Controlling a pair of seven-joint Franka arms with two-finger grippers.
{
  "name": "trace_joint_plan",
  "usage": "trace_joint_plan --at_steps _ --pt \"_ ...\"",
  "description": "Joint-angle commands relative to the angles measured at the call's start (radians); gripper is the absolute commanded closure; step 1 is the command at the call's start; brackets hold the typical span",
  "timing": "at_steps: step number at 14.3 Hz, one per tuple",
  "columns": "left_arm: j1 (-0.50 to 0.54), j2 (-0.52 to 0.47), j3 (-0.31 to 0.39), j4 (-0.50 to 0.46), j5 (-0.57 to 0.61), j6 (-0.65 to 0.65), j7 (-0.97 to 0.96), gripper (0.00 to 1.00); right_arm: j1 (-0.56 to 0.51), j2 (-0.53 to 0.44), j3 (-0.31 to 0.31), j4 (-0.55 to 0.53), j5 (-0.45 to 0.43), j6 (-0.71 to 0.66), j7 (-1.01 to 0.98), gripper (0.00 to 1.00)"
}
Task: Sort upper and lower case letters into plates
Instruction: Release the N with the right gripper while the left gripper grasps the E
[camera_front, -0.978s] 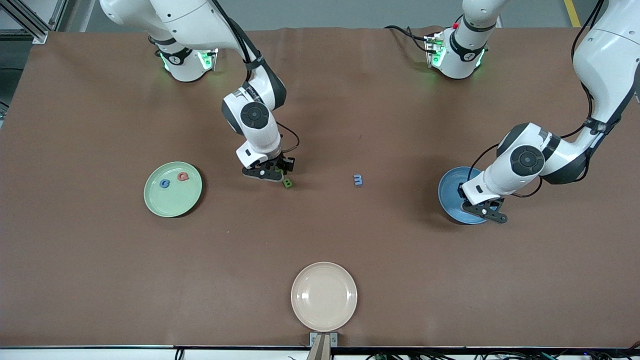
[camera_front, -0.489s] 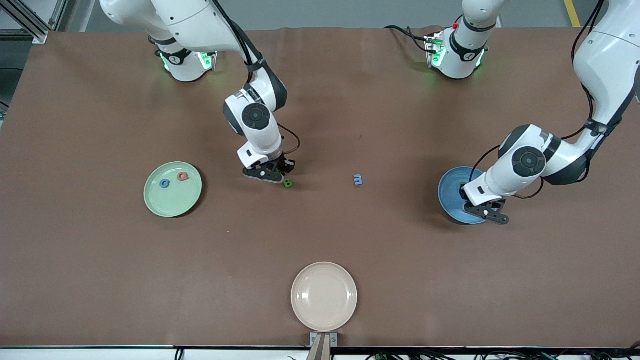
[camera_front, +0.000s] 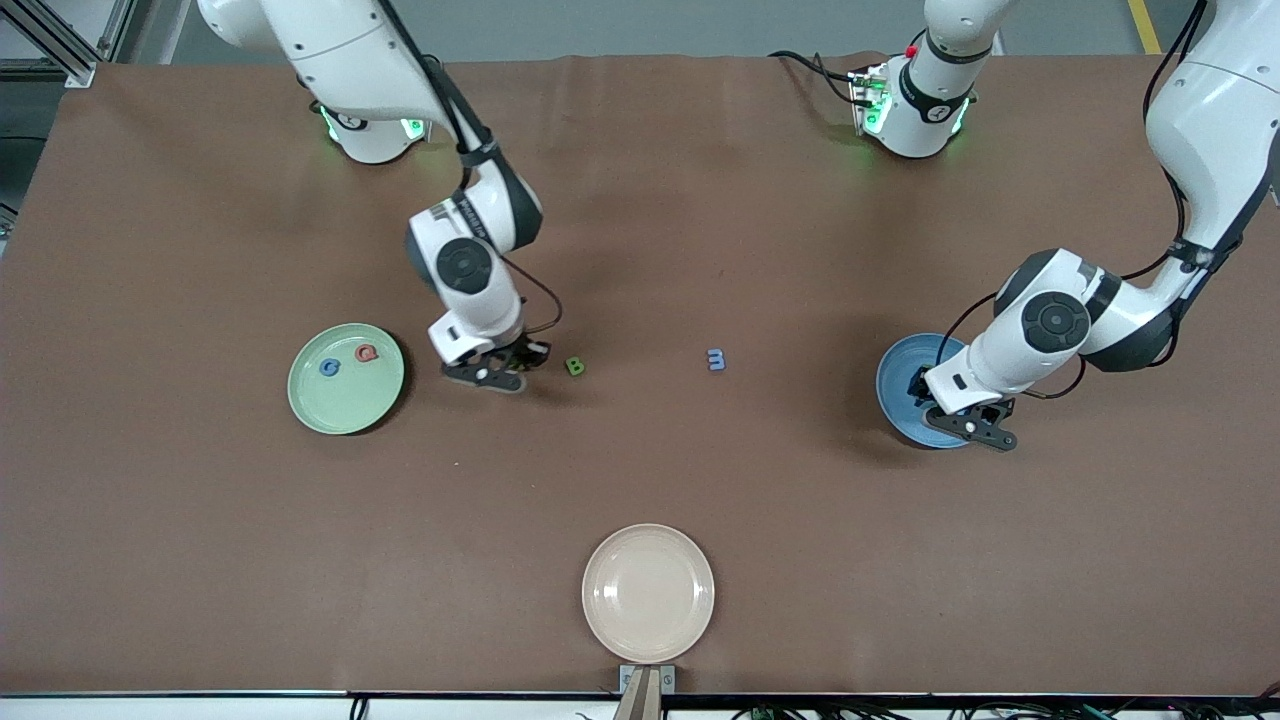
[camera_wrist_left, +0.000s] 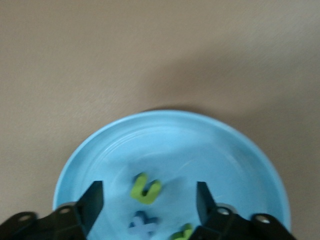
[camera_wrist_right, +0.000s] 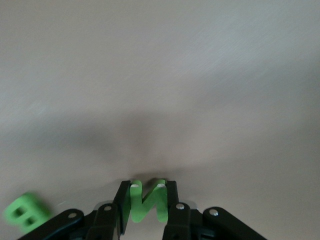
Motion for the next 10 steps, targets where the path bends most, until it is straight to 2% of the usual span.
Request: trace_joint_plan --at_steps 1,4,5,8,10 --pt "-0.012 -0.017 -0.088 0.012 0.006 -0.073 -0.148 0.0 -0.127 -0.115 0.015 -0.028 -0.003 -0.116 -0.181 1.0" --pt "-0.063 -0.016 -0.168 0.018 -0.023 -0.121 -0.403 0.0 -0.26 -0.163 0.015 -0.039 -0.003 -0.162 -0.388 1.0" --pt "-0.096 -0.016 -0.174 0.021 -0.049 -0.121 -0.487 0.0 -0.302 -0.168 0.015 -0.048 -0.003 -0.157 -0.454 1.0" --pt "-0.231 -0.005 -0.168 0.046 -0.106 -0.121 -0.757 0.0 -0.402 -0.159 0.015 -0.112 -0.004 -0.072 -0.589 1.0" --pt "-0.347 -0.004 -0.121 0.083 -0.107 -0.121 -0.909 0.0 -0.426 -0.154 0.017 -0.166 -0.004 0.032 -0.609 1.0"
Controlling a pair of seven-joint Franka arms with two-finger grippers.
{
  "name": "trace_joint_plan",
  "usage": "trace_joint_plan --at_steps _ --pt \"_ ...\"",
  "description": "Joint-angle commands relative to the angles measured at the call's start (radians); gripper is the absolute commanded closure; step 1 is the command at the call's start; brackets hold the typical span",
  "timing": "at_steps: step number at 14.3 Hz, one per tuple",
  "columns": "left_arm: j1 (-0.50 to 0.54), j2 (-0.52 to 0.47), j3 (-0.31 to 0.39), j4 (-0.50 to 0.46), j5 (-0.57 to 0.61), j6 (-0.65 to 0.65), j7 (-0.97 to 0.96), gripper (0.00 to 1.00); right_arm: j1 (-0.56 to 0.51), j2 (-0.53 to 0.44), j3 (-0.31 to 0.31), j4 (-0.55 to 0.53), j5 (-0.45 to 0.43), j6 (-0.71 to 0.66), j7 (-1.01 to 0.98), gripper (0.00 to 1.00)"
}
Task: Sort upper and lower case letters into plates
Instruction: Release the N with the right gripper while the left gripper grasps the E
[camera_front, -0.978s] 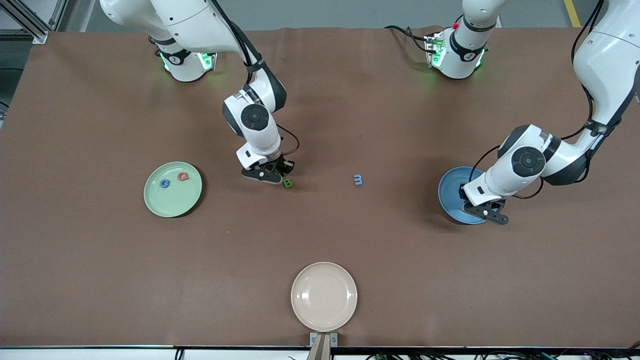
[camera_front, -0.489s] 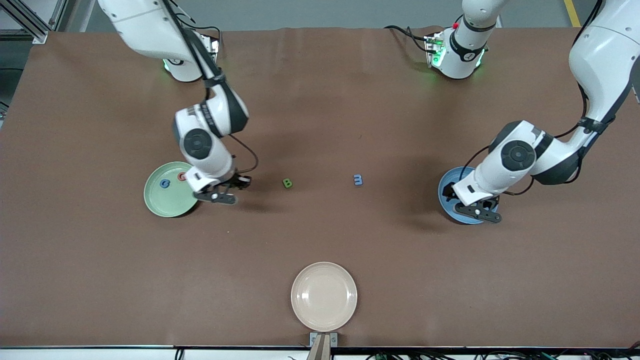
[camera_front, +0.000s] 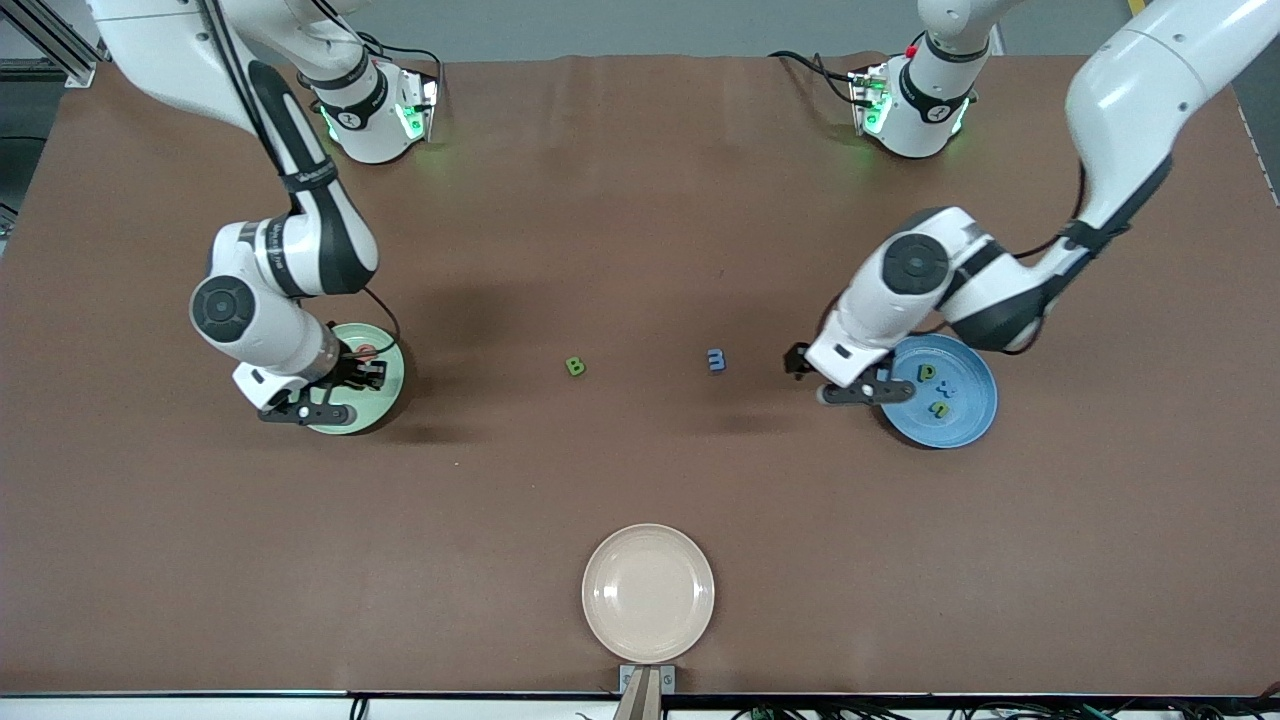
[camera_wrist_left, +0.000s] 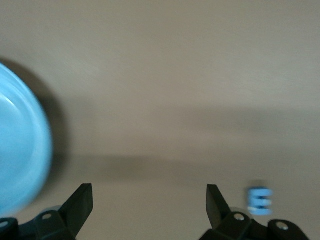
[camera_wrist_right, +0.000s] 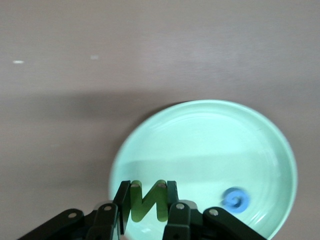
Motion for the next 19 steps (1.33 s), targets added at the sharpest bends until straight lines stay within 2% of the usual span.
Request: trace_joint_plan --at_steps 1,7,9,11,12,13,14,17,19 --pt "-0.161 -0.001 0.087 0.074 -0.019 -0.023 -0.168 0.0 -0.029 -0.008 0.022 -0.073 -0.004 0.096 -0.021 1.0" --pt "-0.494 0.034 0.296 0.21 -0.124 -0.012 -0.29 0.0 -0.032 0.014 0.023 -0.073 -0.004 0.094 -0.019 0.98" --pt "-0.554 0.06 0.348 0.238 -0.127 -0.009 -0.29 0.0 -0.031 0.025 0.023 -0.073 -0.003 0.095 -0.019 0.98" --pt "-0.568 0.085 0.357 0.241 -0.125 0.021 -0.292 0.0 -0.031 0.032 0.023 -0.073 -0.003 0.092 -0.019 0.95" --pt "-0.568 0.089 0.36 0.24 -0.122 0.033 -0.292 0.0 -0.031 0.032 0.023 -0.073 -0.003 0.086 -0.018 0.82" --pt "-0.568 0.095 0.363 0.238 -0.119 0.046 -0.29 0.0 -0.029 0.032 0.023 -0.071 -0.003 0.083 -0.018 0.38" --pt "-0.568 0.101 0.363 0.237 -0.116 0.052 -0.29 0.0 -0.031 0.032 0.025 -0.07 -0.001 0.078 -0.015 0.0" --pt "-0.567 0.118 0.363 0.232 -0.111 0.054 -0.276 0.03 -0.02 0.022 0.026 -0.031 0.005 -0.001 -0.003 0.0" --pt "-0.567 0.118 0.363 0.232 -0.111 0.054 -0.273 0.16 -0.014 0.009 0.033 0.001 0.016 -0.072 0.04 0.0"
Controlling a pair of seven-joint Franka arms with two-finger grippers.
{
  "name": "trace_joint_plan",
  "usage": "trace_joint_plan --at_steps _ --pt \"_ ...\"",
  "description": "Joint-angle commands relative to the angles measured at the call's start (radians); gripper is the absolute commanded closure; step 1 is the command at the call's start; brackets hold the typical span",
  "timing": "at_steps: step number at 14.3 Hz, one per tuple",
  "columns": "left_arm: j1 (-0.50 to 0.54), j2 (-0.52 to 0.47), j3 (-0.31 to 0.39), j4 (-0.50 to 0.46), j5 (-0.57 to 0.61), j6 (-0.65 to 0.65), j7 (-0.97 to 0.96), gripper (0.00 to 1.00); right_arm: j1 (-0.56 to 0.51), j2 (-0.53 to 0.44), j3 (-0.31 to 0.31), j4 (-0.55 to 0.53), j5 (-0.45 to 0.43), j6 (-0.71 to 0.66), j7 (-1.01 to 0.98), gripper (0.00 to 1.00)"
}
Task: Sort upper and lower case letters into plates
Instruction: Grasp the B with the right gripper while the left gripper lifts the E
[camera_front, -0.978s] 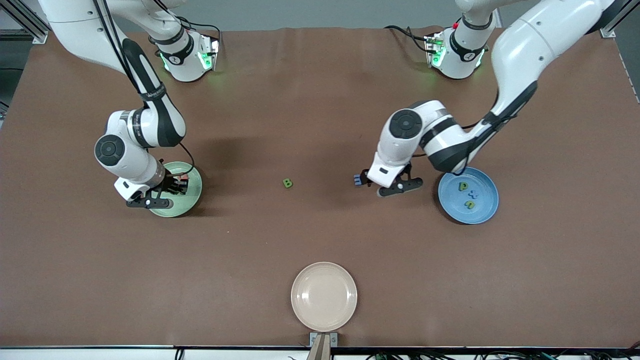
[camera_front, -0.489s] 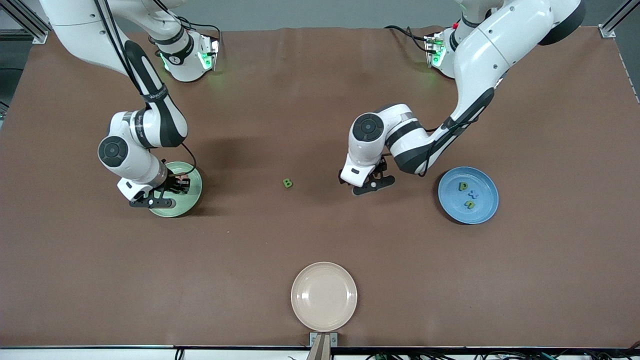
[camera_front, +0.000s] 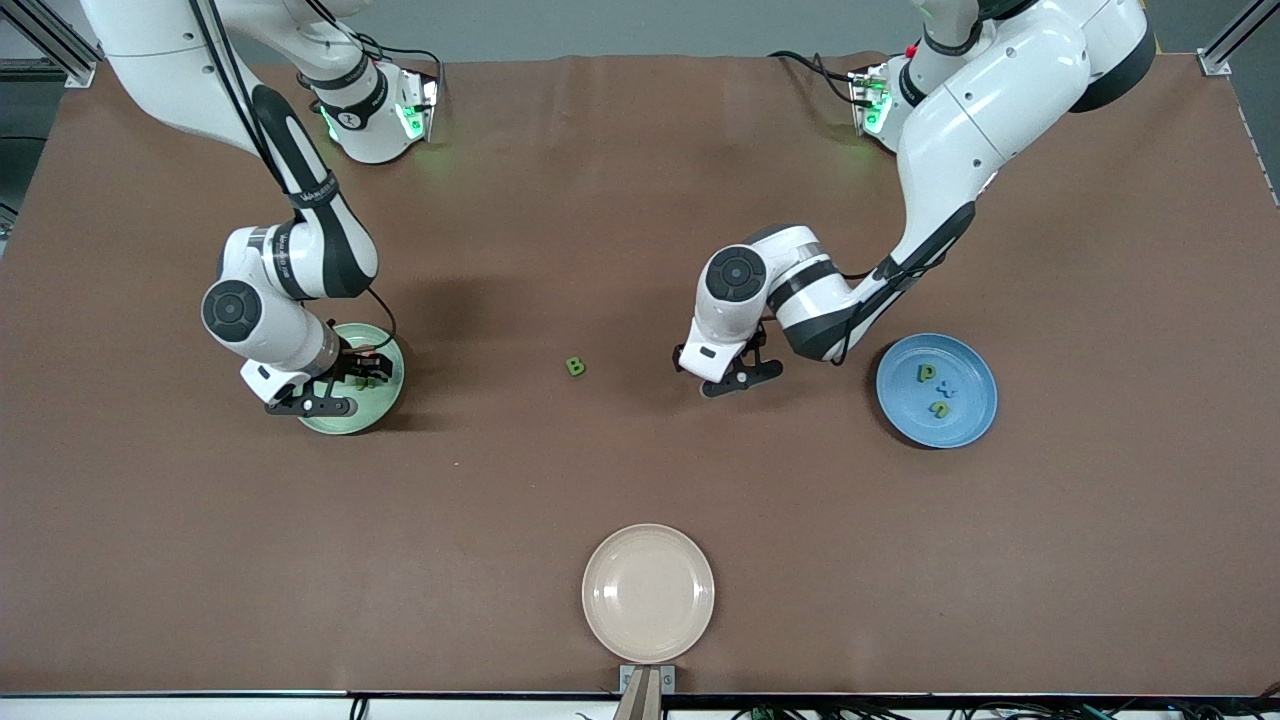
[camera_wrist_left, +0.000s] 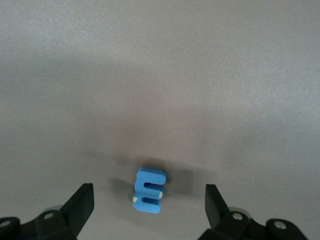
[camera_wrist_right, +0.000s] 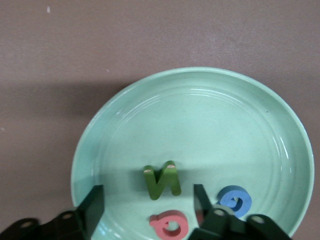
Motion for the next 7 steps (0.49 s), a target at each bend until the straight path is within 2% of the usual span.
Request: trace_joint_plan --at_steps 1,4,7 --pt "-0.004 0.005 0.003 0.009 0.003 0.007 0.014 0.22 0.023 -0.044 0.027 0.027 0.031 -0.073 0.104 0.0" --pt "-0.006 0.009 0.003 0.006 0.005 0.007 0.018 0.33 0.124 -0.039 0.036 0.051 0.036 -0.067 0.318 0.0" --pt "-0.006 0.012 0.003 0.003 0.005 0.007 0.018 0.37 0.246 -0.022 0.038 0.105 0.038 -0.06 0.523 0.0"
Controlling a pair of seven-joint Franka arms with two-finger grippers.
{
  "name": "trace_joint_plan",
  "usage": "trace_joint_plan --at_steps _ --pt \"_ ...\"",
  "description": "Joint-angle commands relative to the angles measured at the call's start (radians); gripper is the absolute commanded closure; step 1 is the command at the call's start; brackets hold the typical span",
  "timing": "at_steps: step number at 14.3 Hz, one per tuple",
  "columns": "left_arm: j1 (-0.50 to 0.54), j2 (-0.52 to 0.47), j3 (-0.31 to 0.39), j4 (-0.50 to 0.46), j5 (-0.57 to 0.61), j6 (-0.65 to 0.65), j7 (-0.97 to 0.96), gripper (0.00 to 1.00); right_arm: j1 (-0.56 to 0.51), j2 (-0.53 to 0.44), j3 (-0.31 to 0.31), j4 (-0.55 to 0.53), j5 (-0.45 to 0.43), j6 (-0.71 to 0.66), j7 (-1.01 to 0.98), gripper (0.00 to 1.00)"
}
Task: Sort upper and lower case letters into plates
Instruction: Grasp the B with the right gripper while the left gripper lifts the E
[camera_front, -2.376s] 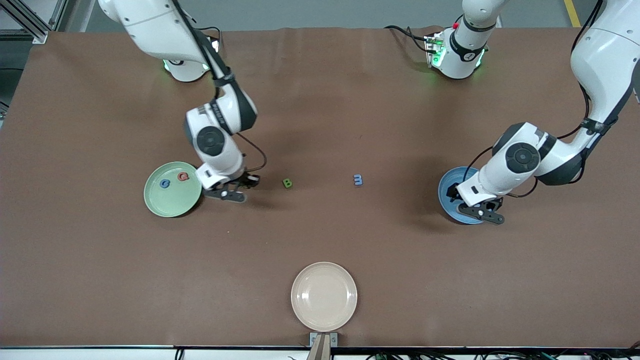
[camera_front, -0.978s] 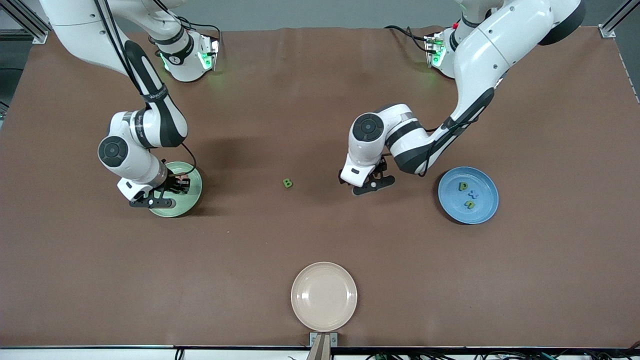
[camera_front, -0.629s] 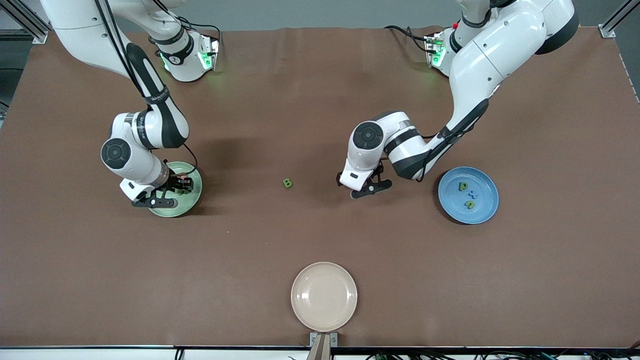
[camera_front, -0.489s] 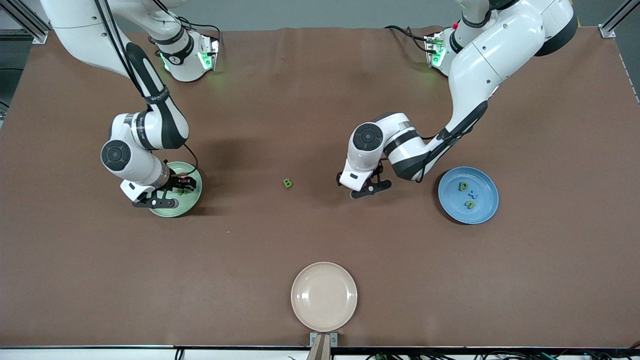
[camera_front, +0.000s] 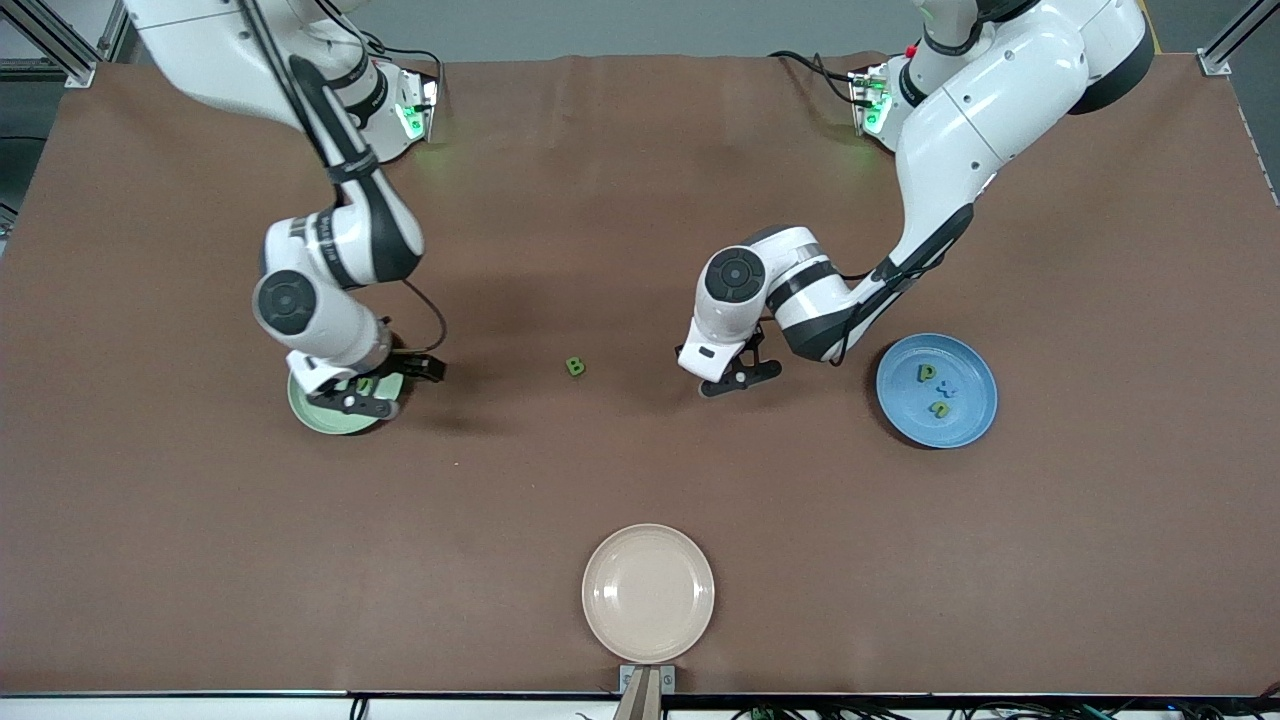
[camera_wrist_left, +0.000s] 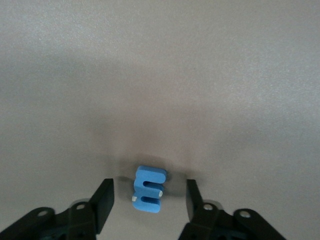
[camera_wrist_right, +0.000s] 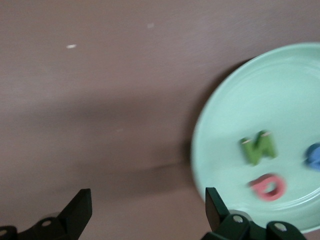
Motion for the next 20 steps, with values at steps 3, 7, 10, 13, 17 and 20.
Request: trace_joint_plan --at_steps 3,7,10,13,17,20 --pt "-0.005 0.012 0.003 0.0 0.006 0.007 0.013 0.45 0.177 0.044 -0.006 0.085 0.01 -0.002 0.117 0.0" --pt "-0.005 0.012 0.003 0.0 0.006 0.007 0.014 0.58 0.272 0.133 -0.005 0.182 -0.001 -0.001 0.059 0.0" --pt "-0.005 0.012 0.003 0.0 0.006 0.007 0.016 0.72 0.318 0.185 -0.005 0.203 -0.004 0.074 0.051 0.0" --pt "-0.005 0.012 0.006 0.0 0.008 0.007 0.016 0.86 0.311 0.227 -0.005 0.208 0.008 0.13 -0.105 0.0" --pt "0.011 -0.008 0.006 0.002 0.009 -0.008 0.054 0.9 0.321 0.253 -0.005 0.217 0.013 0.145 -0.105 0.0" --pt "0.043 -0.053 0.003 0.002 0.008 -0.07 0.137 0.91 0.341 0.253 -0.005 0.217 0.015 0.145 -0.105 0.11"
